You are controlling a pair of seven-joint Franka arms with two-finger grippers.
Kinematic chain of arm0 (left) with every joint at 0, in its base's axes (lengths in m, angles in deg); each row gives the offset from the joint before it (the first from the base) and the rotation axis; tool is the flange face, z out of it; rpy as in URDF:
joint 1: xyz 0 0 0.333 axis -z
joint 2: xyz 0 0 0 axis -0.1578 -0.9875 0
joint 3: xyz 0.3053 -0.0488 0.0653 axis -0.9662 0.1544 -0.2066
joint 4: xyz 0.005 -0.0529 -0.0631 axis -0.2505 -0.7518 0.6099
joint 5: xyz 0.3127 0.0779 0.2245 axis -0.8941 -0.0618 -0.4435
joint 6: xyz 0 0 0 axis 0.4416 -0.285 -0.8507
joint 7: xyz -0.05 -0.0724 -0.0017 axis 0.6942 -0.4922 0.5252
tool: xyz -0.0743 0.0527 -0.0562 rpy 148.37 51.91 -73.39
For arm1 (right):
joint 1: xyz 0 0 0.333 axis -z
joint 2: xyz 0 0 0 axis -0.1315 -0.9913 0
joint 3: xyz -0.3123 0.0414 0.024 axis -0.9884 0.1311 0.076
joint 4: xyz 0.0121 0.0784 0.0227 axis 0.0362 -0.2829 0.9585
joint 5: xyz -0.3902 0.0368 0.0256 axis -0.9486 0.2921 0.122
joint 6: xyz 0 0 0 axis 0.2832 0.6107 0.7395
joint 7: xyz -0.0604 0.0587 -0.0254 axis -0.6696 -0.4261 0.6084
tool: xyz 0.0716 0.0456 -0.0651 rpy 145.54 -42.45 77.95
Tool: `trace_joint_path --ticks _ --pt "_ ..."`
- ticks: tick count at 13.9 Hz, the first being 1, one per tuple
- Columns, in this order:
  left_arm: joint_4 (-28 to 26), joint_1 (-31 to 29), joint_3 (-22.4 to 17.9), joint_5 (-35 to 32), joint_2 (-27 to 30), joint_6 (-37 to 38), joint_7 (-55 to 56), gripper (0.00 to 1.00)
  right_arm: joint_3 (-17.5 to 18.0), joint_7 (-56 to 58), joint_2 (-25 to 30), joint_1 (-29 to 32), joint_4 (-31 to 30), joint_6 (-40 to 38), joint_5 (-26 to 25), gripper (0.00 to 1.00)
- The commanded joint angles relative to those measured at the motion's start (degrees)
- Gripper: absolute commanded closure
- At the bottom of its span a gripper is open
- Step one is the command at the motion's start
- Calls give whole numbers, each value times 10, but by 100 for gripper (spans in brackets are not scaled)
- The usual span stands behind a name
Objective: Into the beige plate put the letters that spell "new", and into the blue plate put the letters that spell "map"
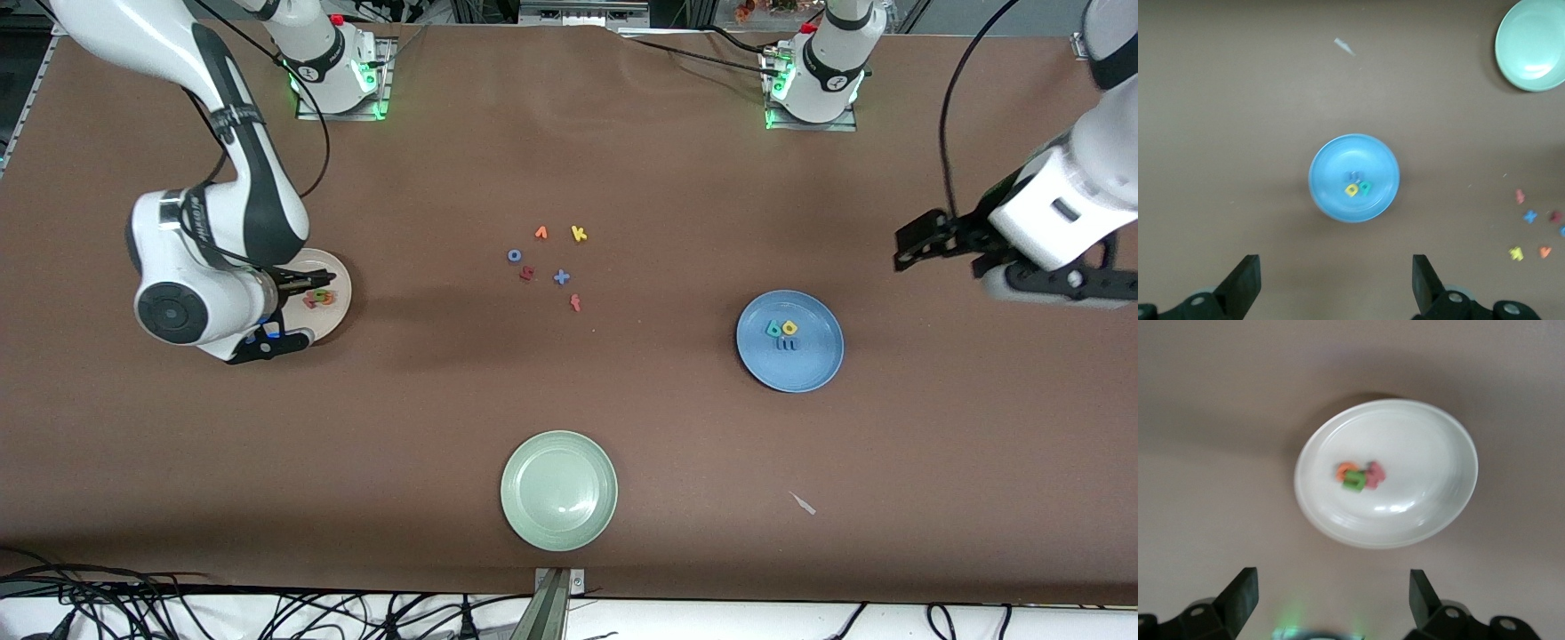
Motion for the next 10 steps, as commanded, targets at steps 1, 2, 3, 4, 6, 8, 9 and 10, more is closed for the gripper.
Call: trace_joint_path --ticks 1,2,3,4,6,8,9,10 --pt "-136 16 -29 6 99 -67 -54 0 1 0 20 1 40 -67 20 0" --pt "-155 20 -43 6 109 -73 -57 0 2 0 35 1 39 -75 21 0" --pt "-159 38 -69 6 110 -75 -58 0 2 -1 47 0 39 -86 21 0" --pt "-160 57 -99 7 110 -75 -58 0 2 -1 63 0 39 -95 21 0" --pt "-159 61 -109 14 109 -76 -59 0 0 1 101 -2 31 -102 16 0" --pt "-158 58 -107 12 109 -75 -61 0 0 1 125 -3 31 -103 14 0" --pt "-155 55 -106 12 109 -74 -66 0 0 -2 139 -3 21 -93 7 0" --pt "-150 56 -106 5 106 -74 -74 0 0 -8 167 -2 8 -77 -4 0"
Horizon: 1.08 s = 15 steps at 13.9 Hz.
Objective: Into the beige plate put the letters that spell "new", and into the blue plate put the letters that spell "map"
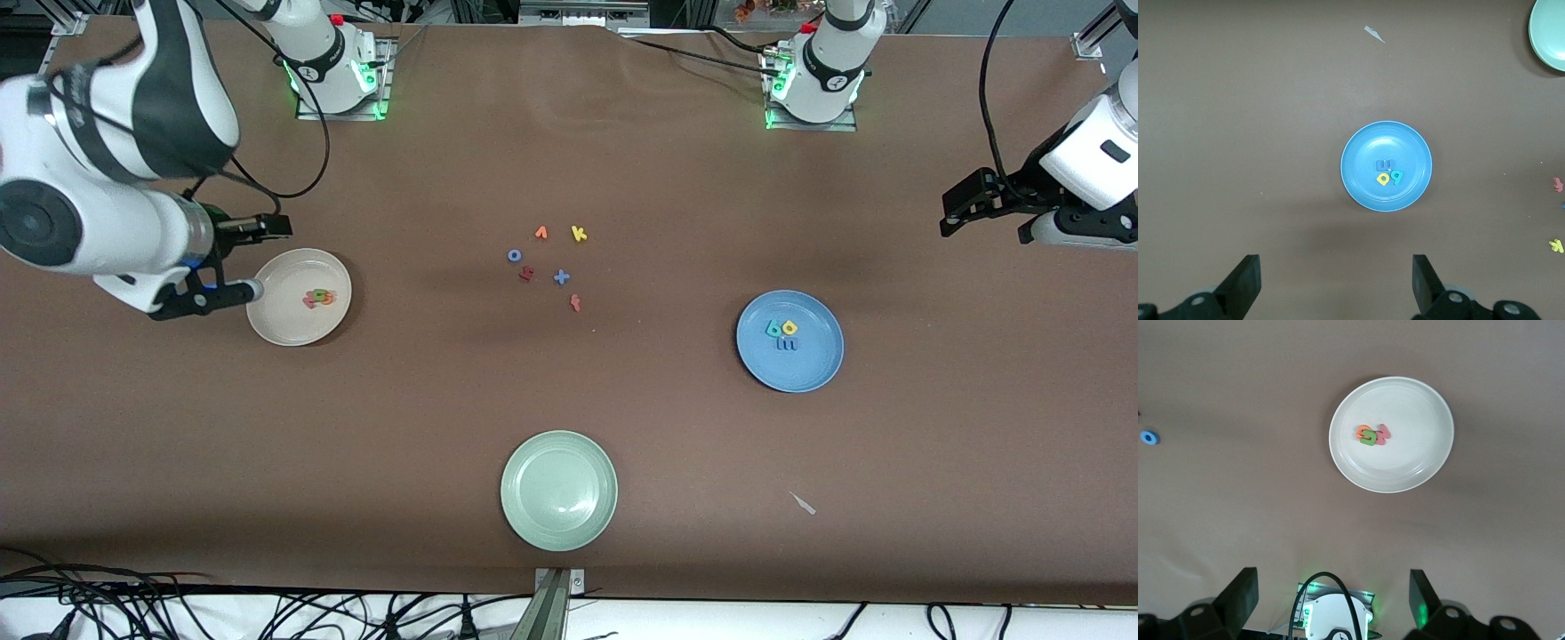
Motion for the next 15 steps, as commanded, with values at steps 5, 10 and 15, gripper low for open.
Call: trace_joint_path --ticks 5,10,15 --pt "-8 -16 17 3 11 -9 -23 0 1 -11 119 36 -48 50 -29 0" --pt "26 -14 12 3 -15 -3 -25 0 33 -13 152 71 -64 98 -17 0" --pt "33 -11 17 3 -20 13 -22 0 34 -13 171 89 -74 91 24 0"
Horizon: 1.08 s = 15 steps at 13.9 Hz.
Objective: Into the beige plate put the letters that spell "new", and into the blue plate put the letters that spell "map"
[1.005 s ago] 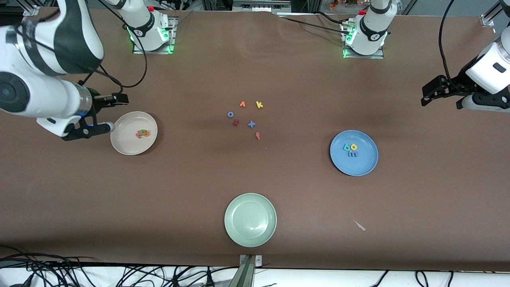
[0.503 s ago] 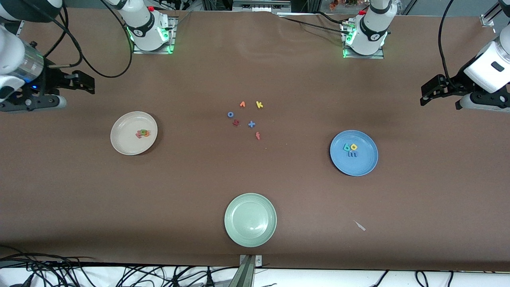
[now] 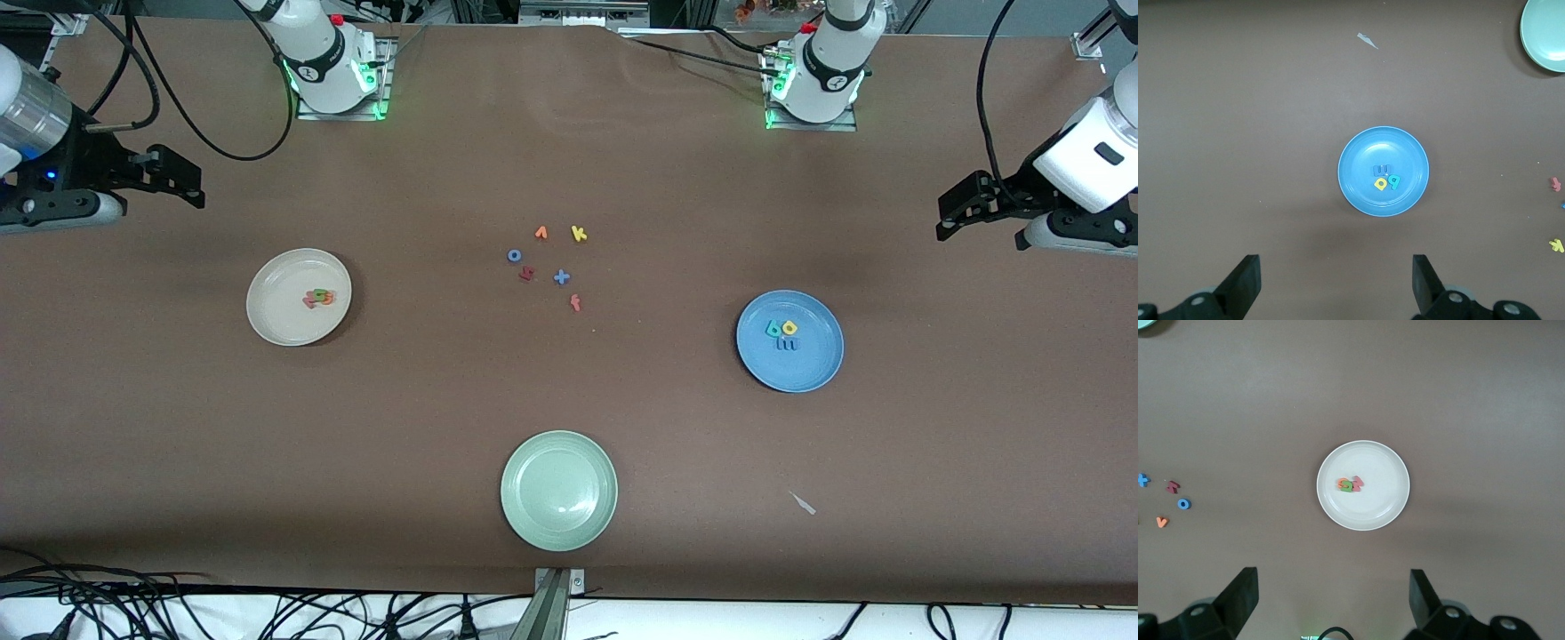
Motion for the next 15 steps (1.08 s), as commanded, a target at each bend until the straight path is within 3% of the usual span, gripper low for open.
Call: trace_joint_path --ticks 1,10,12,15 --pt "25 -5 4 2 -10 24 -12 0 9 -2 25 14 -20 -1 12 0" --pt "30 -1 5 2 -11 25 -9 0 11 6 28 24 -12 -37 5 0" --pt "52 -2 4 1 -29 26 -10 0 11 6 26 22 -12 -37 -2 0" --pt "68 3 7 -36 -35 27 -9 0 12 5 22 20 -12 -30 -18 0"
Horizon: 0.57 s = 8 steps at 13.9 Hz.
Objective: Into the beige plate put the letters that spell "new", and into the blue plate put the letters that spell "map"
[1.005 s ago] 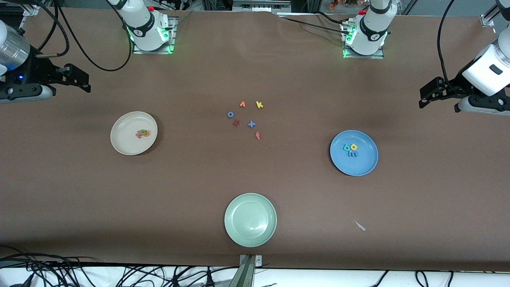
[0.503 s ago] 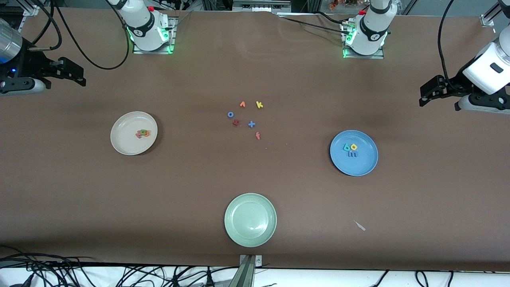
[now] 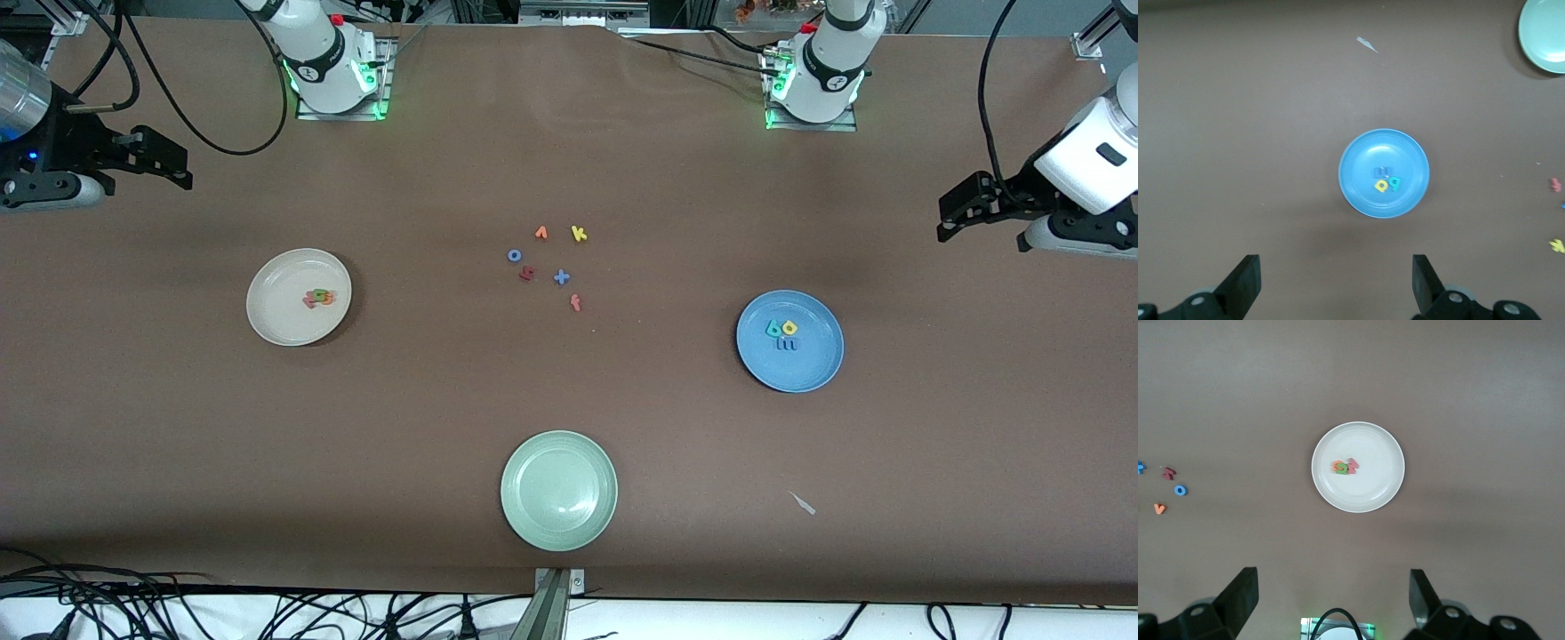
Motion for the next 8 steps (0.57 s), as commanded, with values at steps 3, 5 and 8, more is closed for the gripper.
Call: trace_joint_path --ticks 3,5,8 --pt "33 2 7 -21 -18 21 -9 0 7 -1 8 5 -8 4 -24 0" --pt "33 2 7 -18 -18 22 -9 0 7 -1 7 5 -8 7 -28 0" --pt "21 -2 8 -4 -17 20 -10 0 7 -1 8 5 -8 10 -28 0"
